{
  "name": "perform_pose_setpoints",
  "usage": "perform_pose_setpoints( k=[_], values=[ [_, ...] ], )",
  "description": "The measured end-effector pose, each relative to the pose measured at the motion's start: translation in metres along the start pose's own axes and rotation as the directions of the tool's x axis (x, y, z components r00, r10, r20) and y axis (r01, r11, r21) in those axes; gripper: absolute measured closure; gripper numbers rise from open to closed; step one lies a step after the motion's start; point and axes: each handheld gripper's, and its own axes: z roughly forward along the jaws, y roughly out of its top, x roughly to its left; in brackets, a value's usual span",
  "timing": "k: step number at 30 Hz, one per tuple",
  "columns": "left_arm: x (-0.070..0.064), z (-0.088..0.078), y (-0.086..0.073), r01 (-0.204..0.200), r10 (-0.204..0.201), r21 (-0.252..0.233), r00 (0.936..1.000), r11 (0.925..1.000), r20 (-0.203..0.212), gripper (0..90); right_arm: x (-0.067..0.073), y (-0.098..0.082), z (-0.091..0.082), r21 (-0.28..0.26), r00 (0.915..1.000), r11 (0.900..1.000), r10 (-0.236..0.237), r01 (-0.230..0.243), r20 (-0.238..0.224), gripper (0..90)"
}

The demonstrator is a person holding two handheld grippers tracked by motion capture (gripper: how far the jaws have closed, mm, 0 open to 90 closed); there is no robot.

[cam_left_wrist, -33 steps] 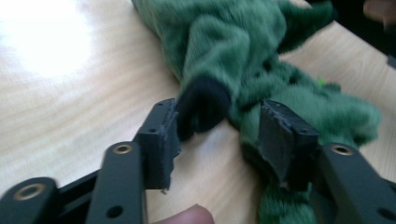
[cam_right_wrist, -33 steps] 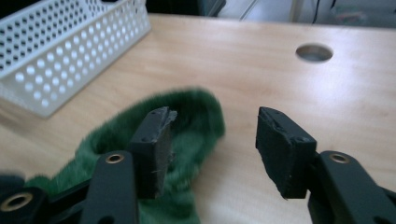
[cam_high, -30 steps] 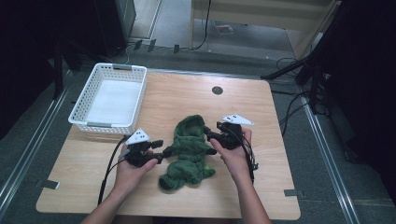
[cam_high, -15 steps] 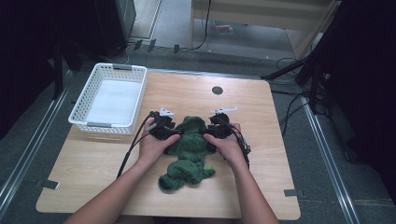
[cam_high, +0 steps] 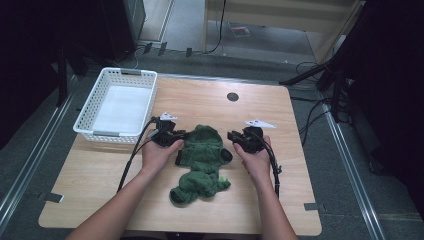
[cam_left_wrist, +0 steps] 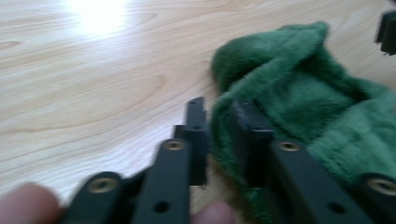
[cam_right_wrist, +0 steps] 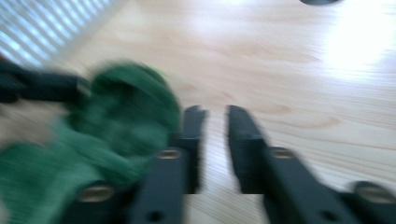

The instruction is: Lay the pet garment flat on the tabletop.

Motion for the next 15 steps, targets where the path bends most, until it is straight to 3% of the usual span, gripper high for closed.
perform_pose_setpoints(
  k=[2, 3, 5, 6, 7, 8, 9, 10, 11, 13, 15],
  values=[
    [-0.003, 0.001, 0.000, 0.006, -0.006, -0.017, 1.0000, 0.9998, -0.003, 66.0, 0.002, 0.002, 0.001, 0.000, 1.0000, 1.000, -0.005, 0.005, -0.005, 58.4],
    [-0.004, 0.003, 0.001, 0.018, -0.018, -0.024, 0.9998, 0.9996, -0.003, 58.3, 0.006, 0.004, 0.003, 0.017, 0.9994, 0.999, -0.034, 0.034, 0.009, 53.2],
    [-0.008, 0.009, 0.003, 0.018, -0.018, -0.012, 0.9998, 0.9998, -0.012, 52.5, 0.014, 0.008, 0.013, 0.067, 0.9960, 0.994, -0.085, 0.083, 0.027, 49.1],
    [-0.009, 0.012, 0.004, 0.016, -0.016, -0.001, 0.9998, 0.9999, -0.010, 55.7, 0.019, 0.007, 0.027, 0.118, 0.9936, 0.987, -0.110, 0.106, 0.026, 50.7],
    [-0.010, 0.015, 0.005, 0.004, -0.004, 0.012, 0.9998, 0.9999, -0.017, 55.7, 0.019, 0.007, 0.027, 0.118, 0.9936, 0.987, -0.110, 0.106, 0.026, 50.7],
    [-0.011, 0.016, 0.005, -0.016, 0.017, 0.013, 0.9989, 0.9998, -0.045, 71.2, 0.019, 0.004, 0.042, 0.184, 0.9891, 0.976, -0.133, 0.120, 0.062, 59.1],
    [-0.010, 0.017, 0.006, -0.016, 0.017, 0.015, 0.9984, 0.9997, -0.053, 77.8, 0.019, 0.002, 0.047, 0.204, 0.9860, 0.970, -0.149, 0.131, 0.075, 67.3],
    [-0.009, 0.017, 0.008, -0.011, 0.012, 0.029, 0.9989, 0.9995, -0.046, 77.8, 0.019, 0.002, 0.047, 0.204, 0.9860, 0.970, -0.149, 0.131, 0.075, 67.3],
    [-0.008, 0.016, 0.009, -0.021, 0.023, 0.033, 0.9978, 0.9992, -0.063, 86.6, 0.019, 0.000, 0.047, 0.175, 0.9822, 0.972, -0.174, 0.159, 0.071, 86.1],
    [-0.007, 0.014, 0.012, -0.047, 0.049, 0.029, 0.9954, 0.9985, -0.082, 88.1, 0.018, 0.002, 0.042, 0.121, 0.9821, 0.979, -0.176, 0.167, 0.067, 89.6],
    [-0.005, 0.012, 0.013, -0.067, 0.069, 0.022, 0.9908, 0.9975, -0.117, 88.2, 0.016, 0.005, 0.036, 0.078, 0.9782, 0.979, -0.193, 0.188, 0.075, 90.0]
  ],
)
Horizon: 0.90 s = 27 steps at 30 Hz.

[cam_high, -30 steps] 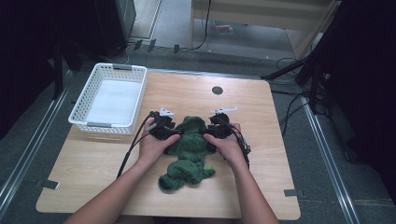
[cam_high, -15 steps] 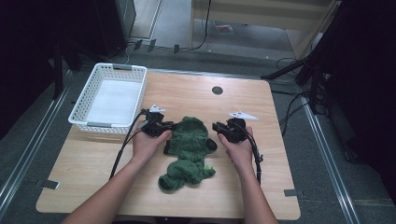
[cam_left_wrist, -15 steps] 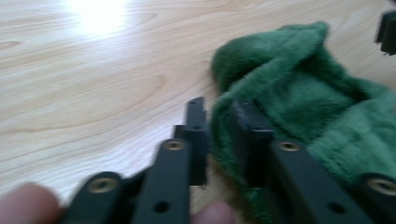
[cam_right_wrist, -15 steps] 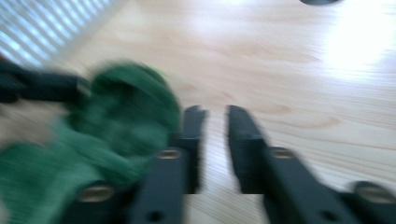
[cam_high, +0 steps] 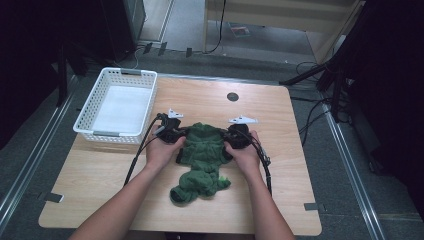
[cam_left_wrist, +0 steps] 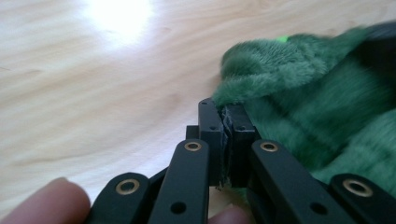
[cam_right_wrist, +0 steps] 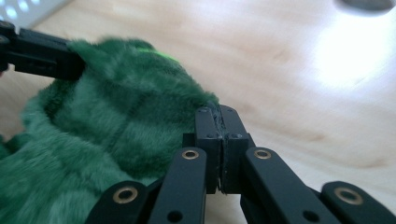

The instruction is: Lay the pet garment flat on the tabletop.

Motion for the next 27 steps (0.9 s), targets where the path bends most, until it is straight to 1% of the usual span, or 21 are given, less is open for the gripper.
perform_pose_setpoints(
  k=[3, 4, 5, 6, 7, 8, 9, 10, 11, 13, 14, 15, 16, 17, 18, 20, 22, 23, 25, 26, 27],
  values=[
    [0.002, 0.004, -0.003, -0.018, 0.018, 0.019, 0.9998, 0.9997, 0.002, 85.0, 0.000, 0.000, -0.001, 0.012, 0.9997, 1.000, -0.025, 0.025, 0.003, 89.9],
    [0.003, 0.005, -0.005, -0.020, 0.019, 0.029, 0.9996, 0.9994, 0.021, 72.1, -0.001, -0.001, 0.001, 0.036, 0.9990, 0.998, -0.044, 0.044, 0.003, 88.5],
    [0.004, 0.006, -0.006, -0.015, 0.013, 0.035, 0.9985, 0.9993, 0.053, 67.6, -0.004, -0.002, 0.003, 0.096, 0.9991, 0.995, -0.033, 0.035, -0.027, 73.3],
    [0.006, 0.006, -0.008, -0.013, 0.010, 0.034, 0.9972, 0.9993, 0.074, 63.9, -0.006, -0.002, 0.001, 0.117, 0.9986, 0.993, -0.023, 0.028, -0.048, 65.3],
    [0.008, 0.004, -0.009, -0.005, 0.003, 0.018, 0.9966, 0.9998, 0.083, 63.9, -0.006, -0.002, 0.001, 0.117, 0.9986, 0.993, -0.023, 0.028, -0.048, 65.3],
    [0.011, -0.002, -0.009, 0.004, -0.003, -0.008, 0.9961, 1.0000, 0.088, 62.9, -0.007, -0.001, -0.002, 0.133, 0.9976, 0.991, -0.016, 0.025, -0.067, 57.8],
    [0.015, -0.011, -0.008, 0.037, -0.029, -0.079, 0.9955, 0.9962, 0.090, 63.8, -0.010, 0.003, -0.012, 0.135, 0.9965, 0.990, -0.032, 0.043, -0.077, 50.5],
    [0.018, -0.015, -0.006, 0.059, -0.048, -0.112, 0.9938, 0.9920, 0.100, 64.1, -0.012, 0.006, -0.018, 0.114, 0.9953, 0.993, -0.034, 0.044, -0.091, 50.2],
    [0.018, -0.015, -0.006, 0.059, -0.048, -0.112, 0.9938, 0.9920, 0.100, 65.2, -0.015, 0.011, -0.023, 0.086, 0.9936, 0.996, -0.012, 0.022, -0.113, 51.3],
    [0.018, -0.015, 0.004, 0.103, -0.090, -0.159, 0.9919, 0.9819, 0.090, 67.8, -0.021, 0.023, -0.027, 0.010, 0.9864, 0.997, 0.073, -0.072, -0.148, 60.7],
    [0.018, -0.015, 0.004, 0.103, -0.090, -0.159, 0.9919, 0.9819, 0.090, 69.6, -0.021, 0.023, -0.027, 0.010, 0.9864, 0.997, 0.073, -0.072, -0.148, 60.7],
    [0.016, -0.011, 0.008, 0.110, -0.097, -0.144, 0.9909, 0.9835, 0.093, 70.2, -0.019, 0.034, -0.021, -0.027, 0.9763, 0.986, 0.156, -0.162, -0.150, 72.5],
    [0.009, 0.001, 0.014, 0.111, -0.099, -0.100, 0.9881, 0.9888, 0.118, 70.8, -0.015, 0.038, -0.014, -0.032, 0.9742, 0.982, 0.178, -0.184, -0.138, 75.2],
    [0.009, 0.001, 0.014, 0.111, -0.099, -0.100, 0.9881, 0.9888, 0.118, 71.3, -0.009, 0.041, -0.006, -0.026, 0.9730, 0.980, 0.195, -0.199, -0.124, 77.0],
    [0.002, 0.011, 0.016, 0.109, -0.099, -0.063, 0.9845, 0.9921, 0.145, 72.0, -0.003, 0.043, 0.002, -0.017, 0.9764, 0.982, 0.186, -0.189, -0.110, 77.8],
    [-0.002, 0.014, 0.015, 0.102, -0.093, -0.052, 0.9846, 0.9934, 0.148, 73.9, 0.008, 0.042, 0.017, 0.019, 0.9817, 0.987, 0.158, -0.157, -0.106, 77.6],
    [-0.008, 0.017, 0.013, 0.073, -0.069, -0.022, 0.9876, 0.9971, 0.141, 74.7, 0.013, 0.039, 0.023, 0.048, 0.9854, 0.990, 0.137, -0.133, -0.101, 77.6],
    [-0.010, 0.017, 0.012, 0.047, -0.046, -0.003, 0.9901, 0.9989, 0.133, 75.9, 0.018, 0.031, 0.030, 0.090, 0.9913, 0.992, 0.099, -0.091, -0.087, 77.6],
    [-0.012, 0.019, 0.008, 0.013, -0.015, 0.023, 0.9911, 0.9997, 0.132, 76.3, 0.017, 0.022, 0.034, 0.121, 0.9947, 0.990, 0.084, -0.077, -0.058, 78.4],
    [-0.012, 0.023, 0.005, 0.001, -0.007, 0.055, 0.9938, 0.9985, 0.111, 76.7, 0.016, 0.018, 0.035, 0.136, 0.9960, 0.988, 0.078, -0.072, -0.043, 78.5],
    [-0.012, 0.023, 0.005, 0.001, -0.007, 0.055, 0.9938, 0.9985, 0.111, 76.9, 0.014, 0.016, 0.037, 0.146, 0.9963, 0.986, 0.081, -0.075, -0.031, 78.5]
  ],
)
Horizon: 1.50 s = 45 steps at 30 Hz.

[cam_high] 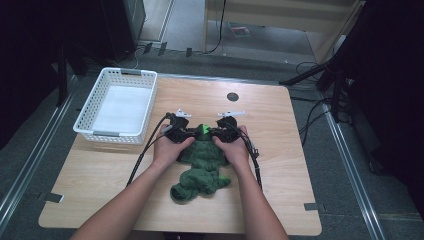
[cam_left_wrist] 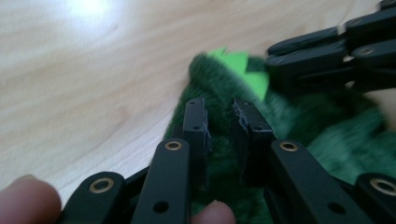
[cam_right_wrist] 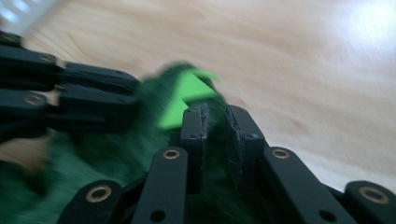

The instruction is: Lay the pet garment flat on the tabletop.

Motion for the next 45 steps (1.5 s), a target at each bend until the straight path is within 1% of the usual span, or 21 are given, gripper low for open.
perform_pose_setpoints(
  k=[2, 6, 8, 11, 15, 16, 17, 18, 19, 20, 22, 23, 26, 27, 28, 30, 31, 32, 34, 39, 45],
  values=[
    [0.002, 0.003, -0.001, 0.031, -0.031, 0.001, 0.9995, 0.9995, -0.008, 77.2, -0.002, -0.003, 0.002, -0.002, 0.9999, 1.000, 0.007, -0.007, 0.008, 78.9],
    [0.001, 0.006, 0.001, 0.024, -0.024, -0.001, 0.9994, 0.9997, -0.026, 77.9, -0.002, -0.004, 0.004, -0.017, 0.9998, 1.000, 0.000, 0.001, 0.020, 81.0],
    [0.001, 0.009, 0.003, 0.019, -0.020, -0.008, 0.9991, 0.9998, -0.038, 78.3, -0.001, -0.004, 0.008, -0.044, 0.9984, 0.999, -0.023, 0.026, 0.052, 83.0],
    [0.004, 0.013, 0.008, 0.016, -0.016, -0.001, 0.9990, 0.9999, -0.041, 78.5, -0.001, -0.003, 0.010, -0.061, 0.9979, 0.998, -0.017, 0.021, 0.062, 83.5],
    [0.008, 0.016, 0.016, 0.040, -0.039, 0.015, 0.9983, 0.9991, -0.044, 78.3, -0.003, 0.000, 0.013, -0.067, 0.9980, 0.998, -0.006, 0.010, 0.063, 83.1],
    [0.009, 0.016, 0.017, 0.053, -0.052, 0.024, 0.9980, 0.9983, -0.036, 75.0, -0.004, 0.003, 0.014, -0.059, 0.9986, 0.998, 0.012, -0.009, 0.052, 78.1],
    [0.009, 0.015, 0.019, 0.055, -0.054, 0.032, 0.9982, 0.9980, -0.026, 70.8, -0.003, 0.004, 0.012, -0.056, 0.9973, 0.998, 0.020, -0.016, 0.071, 73.2],
    [0.009, 0.014, 0.020, 0.047, -0.046, 0.028, 0.9984, 0.9985, -0.031, 70.8, -0.003, 0.004, 0.012, -0.056, 0.9973, 0.998, 0.020, -0.016, 0.071, 73.2],
    [0.009, 0.012, 0.020, 0.037, -0.036, 0.021, 0.9986, 0.9991, -0.038, 66.8, -0.001, 0.005, 0.008, -0.068, 0.9944, 0.998, 0.024, -0.017, 0.103, 70.1],
    [0.010, 0.009, 0.021, 0.030, -0.030, 0.014, 0.9992, 0.9994, -0.028, 66.2, 0.001, 0.005, 0.003, -0.093, 0.9933, 0.995, 0.037, -0.027, 0.109, 69.5],
    [0.012, 0.006, 0.021, 0.027, -0.027, 0.001, 0.9996, 0.9996, -0.012, 65.7, 0.009, 0.002, -0.012, -0.156, 0.9949, 0.987, 0.045, -0.030, 0.090, 69.6],
    [0.012, 0.005, 0.022, 0.026, -0.026, -0.006, 0.9995, 0.9996, -0.016, 66.7, 0.020, -0.004, -0.026, -0.180, 0.9965, 0.984, 0.009, 0.006, 0.083, 69.7],
    [0.013, 0.001, 0.024, 0.042, -0.042, -0.033, 0.9991, 0.9986, -0.006, 70.5, 0.035, -0.016, -0.042, -0.199, 0.9983, 0.979, -0.031, 0.040, 0.050, 69.8],
    [0.011, 0.002, 0.024, 0.043, -0.043, -0.036, 0.9991, 0.9984, 0.002, 70.5, 0.035, -0.016, -0.042, -0.199, 0.9983, 0.979, -0.031, 0.040, 0.050, 69.8],
    [0.009, 0.003, 0.024, 0.035, -0.035, -0.033, 0.9993, 0.9988, 0.017, 71.6, 0.045, -0.024, -0.047, -0.202, 0.9980, 0.978, -0.051, 0.057, 0.038, 70.1],
    [0.002, 0.009, 0.024, -0.008, 0.008, -0.001, 0.9995, 1.0000, 0.029, 72.0, 0.049, -0.028, -0.046, -0.187, 0.9974, 0.980, -0.067, 0.071, 0.029, 69.6],
    [-0.001, 0.011, 0.023, -0.021, 0.020, 0.015, 0.9993, 0.9997, 0.031, 72.1, 0.056, -0.035, -0.038, -0.135, 0.9941, 0.985, -0.105, 0.107, 0.026, 68.0],
    [-0.006, 0.017, 0.021, -0.045, 0.043, 0.051, 0.9987, 0.9977, 0.025, 72.2, 0.057, -0.039, -0.033, -0.105, 0.9942, 0.989, -0.106, 0.107, 0.015, 67.1],
    [-0.007, 0.019, 0.020, -0.042, 0.041, 0.057, 0.9990, 0.9975, 0.020, 72.1, 0.057, -0.047, -0.021, -0.055, 0.9934, 0.992, -0.113, 0.114, 0.014, 66.2],
    [-0.003, 0.021, 0.021, -0.006, 0.006, 0.053, 1.0000, 0.9986, 0.001, 74.5, 0.057, -0.059, -0.022, -0.072, 0.9964, 0.994, -0.083, 0.082, -0.012, 66.3],
    [-0.006, 0.023, 0.024, -0.023, 0.026, 0.056, 0.9982, 0.9982, -0.054, 78.0, 0.058, -0.066, -0.027, -0.070, 0.9924, 0.991, -0.114, 0.110, -0.047, 65.1]
  ],
)
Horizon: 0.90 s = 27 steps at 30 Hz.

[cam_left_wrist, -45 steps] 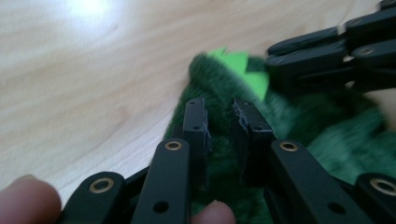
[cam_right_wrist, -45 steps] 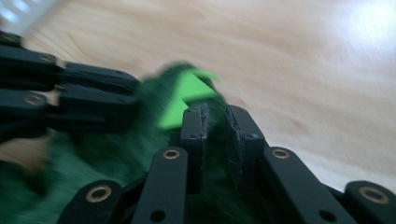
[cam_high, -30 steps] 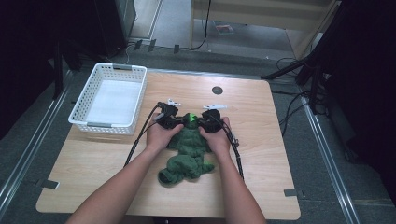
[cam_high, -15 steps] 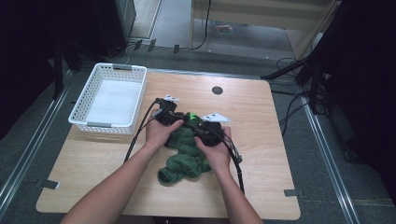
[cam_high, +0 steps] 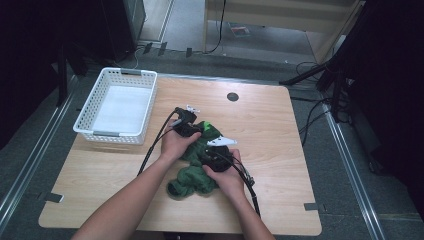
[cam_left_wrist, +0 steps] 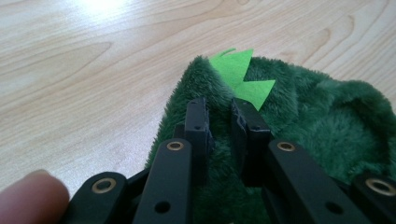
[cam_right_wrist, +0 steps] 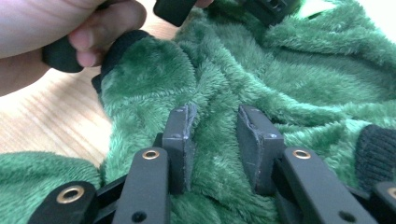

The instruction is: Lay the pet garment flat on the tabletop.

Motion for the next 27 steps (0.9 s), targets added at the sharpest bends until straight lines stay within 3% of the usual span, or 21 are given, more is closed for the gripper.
perform_pose_setpoints(
  k=[3, 6, 7, 8, 9, 11, 14, 15, 16, 17, 19, 23, 25, 27],
  values=[
    [-0.001, 0.000, 0.001, 0.009, -0.009, 0.002, 0.9999, 1.0000, -0.010, 77.5, -0.002, 0.000, -0.002, 0.007, 0.9996, 1.000, 0.009, -0.009, -0.025, 63.2],
    [-0.004, -0.003, 0.001, -0.006, 0.006, -0.012, 1.0000, 0.9999, -0.006, 69.0, -0.002, 0.002, -0.005, 0.002, 0.9993, 1.000, 0.000, 0.000, -0.037, 56.8],
    [-0.005, -0.010, -0.001, -0.013, 0.013, -0.090, 0.9999, 0.9959, -0.006, 55.5, -0.004, 0.007, -0.018, -0.072, 0.9991, 0.997, -0.007, 0.004, -0.042, 52.9],
    [-0.005, -0.017, -0.002, -0.007, 0.008, -0.135, 0.9999, 0.9908, 0.009, 55.5, -0.004, 0.007, -0.018, -0.072, 0.9991, 0.997, -0.007, 0.004, -0.042, 52.9],
    [-0.005, -0.026, -0.003, 0.009, -0.002, -0.187, 0.9993, 0.9824, 0.036, 49.7, -0.007, 0.014, -0.033, -0.138, 0.9991, 0.990, -0.011, 0.005, -0.040, 53.3],
    [-0.002, -0.043, -0.004, 0.035, -0.020, -0.223, 0.9974, 0.9742, 0.069, 47.7, -0.011, 0.018, -0.041, -0.168, 0.9997, 0.986, -0.014, 0.010, -0.022, 54.1],
    [0.003, -0.058, -0.014, 0.052, -0.039, -0.195, 0.9966, 0.9794, 0.073, 45.0, -0.027, 0.025, -0.056, -0.219, 0.9986, 0.975, 0.042, -0.034, 0.032, 56.2],
    [0.004, -0.061, -0.019, 0.053, -0.040, -0.184, 0.9965, 0.9815, 0.074, 44.3, -0.034, 0.025, -0.057, -0.221, 0.9963, 0.973, 0.076, -0.065, 0.041, 56.6],
    [0.005, -0.063, -0.025, 0.048, -0.037, -0.171, 0.9970, 0.9842, 0.067, 43.9, -0.043, 0.022, -0.056, -0.206, 0.9879, 0.971, 0.138, -0.121, 0.071, 57.4],
    [0.006, -0.064, -0.031, 0.040, -0.033, -0.152, 0.9981, 0.9876, 0.052, 43.9, -0.043, 0.022, -0.056, -0.206, 0.9879, 0.971, 0.138, -0.121, 0.071, 57.4],
    [0.007, -0.064, -0.044, 0.039, -0.035, -0.106, 0.9985, 0.9936, 0.043, 43.4, -0.046, 0.013, -0.050, -0.149, 0.9866, 0.982, 0.132, -0.117, 0.097, 57.0],
    [0.006, -0.065, -0.063, 0.022, -0.022, -0.072, 0.9998, 0.9971, 0.002, 40.6, -0.045, 0.005, -0.051, -0.115, 0.9912, 0.990, 0.092, -0.081, 0.095, 57.1],
    [0.006, -0.068, -0.070, 0.032, -0.031, -0.068, 0.9994, 0.9972, 0.016, 43.3, -0.048, 0.001, -0.058, -0.134, 0.9889, 0.987, 0.106, -0.091, 0.105, 59.9],
    [0.004, -0.071, -0.073, 0.017, -0.017, -0.076, 0.9998, 0.9970, -0.004, 51.5, -0.052, -0.003, -0.062, -0.153, 0.9844, 0.981, 0.139, -0.122, 0.108, 64.0]
  ],
)
